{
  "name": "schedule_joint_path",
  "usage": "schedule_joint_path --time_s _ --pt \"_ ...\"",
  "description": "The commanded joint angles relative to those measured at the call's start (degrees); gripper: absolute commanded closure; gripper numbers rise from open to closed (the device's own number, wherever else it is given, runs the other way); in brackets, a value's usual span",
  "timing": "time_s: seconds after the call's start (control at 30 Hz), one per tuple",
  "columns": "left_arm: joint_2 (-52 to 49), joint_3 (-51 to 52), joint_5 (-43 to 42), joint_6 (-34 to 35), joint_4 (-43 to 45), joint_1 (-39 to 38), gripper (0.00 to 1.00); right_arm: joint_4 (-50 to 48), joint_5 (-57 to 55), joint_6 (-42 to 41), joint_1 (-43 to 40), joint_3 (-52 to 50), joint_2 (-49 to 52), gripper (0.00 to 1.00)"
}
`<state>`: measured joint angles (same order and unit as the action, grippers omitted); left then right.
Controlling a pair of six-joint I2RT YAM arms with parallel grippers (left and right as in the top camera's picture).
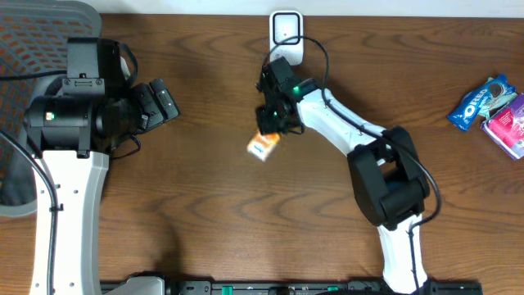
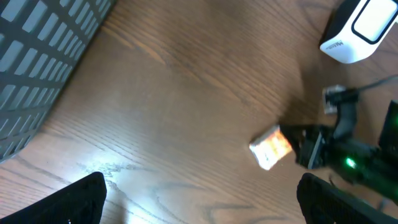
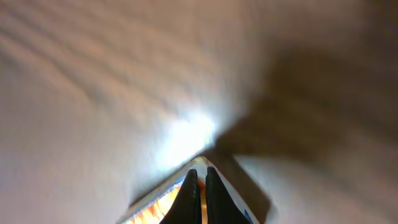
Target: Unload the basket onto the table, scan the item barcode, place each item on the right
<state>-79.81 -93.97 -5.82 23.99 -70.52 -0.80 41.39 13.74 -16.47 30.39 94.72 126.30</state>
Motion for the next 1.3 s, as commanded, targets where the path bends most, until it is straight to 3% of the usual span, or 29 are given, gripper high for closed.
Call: schedule_joint_path --time_s 0.0,0.2,0.33,0.4,0.5,0.87,0.93,1.03,1.17,1.27 --pt "0.1 0.0 0.4 -0.2 -0.2 0.2 0.02 7.0 -0.3 -0.7 -0.7 -0.8 -5.4 0.99" --pt "0.1 0.0 0.4 -0.2 -0.2 0.2 0.02 16.5 -3.6 2.9 -0.7 -0.8 -14.1 0.96" --pt "0.1 0.0 0.4 -0.2 -0.2 0.2 0.02 14.6 -2.9 18.5 -0.4 -0.8 -17.3 0.63" --pt "0.1 0.0 0.4 -0.2 -0.2 0.2 0.02 14.1 -2.3 30.6 0.0 -0.9 -16.5 0.49" --pt "0.1 0.0 0.4 -0.2 -0.2 0.2 0.02 13.5 1.2 39.3 0.0 -1.0 -14.0 0.4" --pt "0.1 0.0 0.4 -0.2 -0.2 0.2 0.02 6.9 11.0 44.4 -0.1 -1.0 -1.9 0.42" --pt "0.1 0.0 0.4 -0.2 -0.2 0.2 0.02 7.9 10.9 44.4 0.0 -1.0 -0.6 0.48" --pt "0.1 0.0 0.4 -0.2 -0.2 0.2 0.02 11.1 10.2 44.3 0.0 -1.0 -0.1 0.68" --pt "0.1 0.0 0.4 -0.2 -0.2 0.2 0.02 17.2 9.8 41.3 -0.3 -1.0 -1.2 0.68" --pt "0.1 0.0 0.4 -0.2 -0.2 0.2 0.02 20.2 8.2 33.8 -0.4 -1.0 -2.4 0.66"
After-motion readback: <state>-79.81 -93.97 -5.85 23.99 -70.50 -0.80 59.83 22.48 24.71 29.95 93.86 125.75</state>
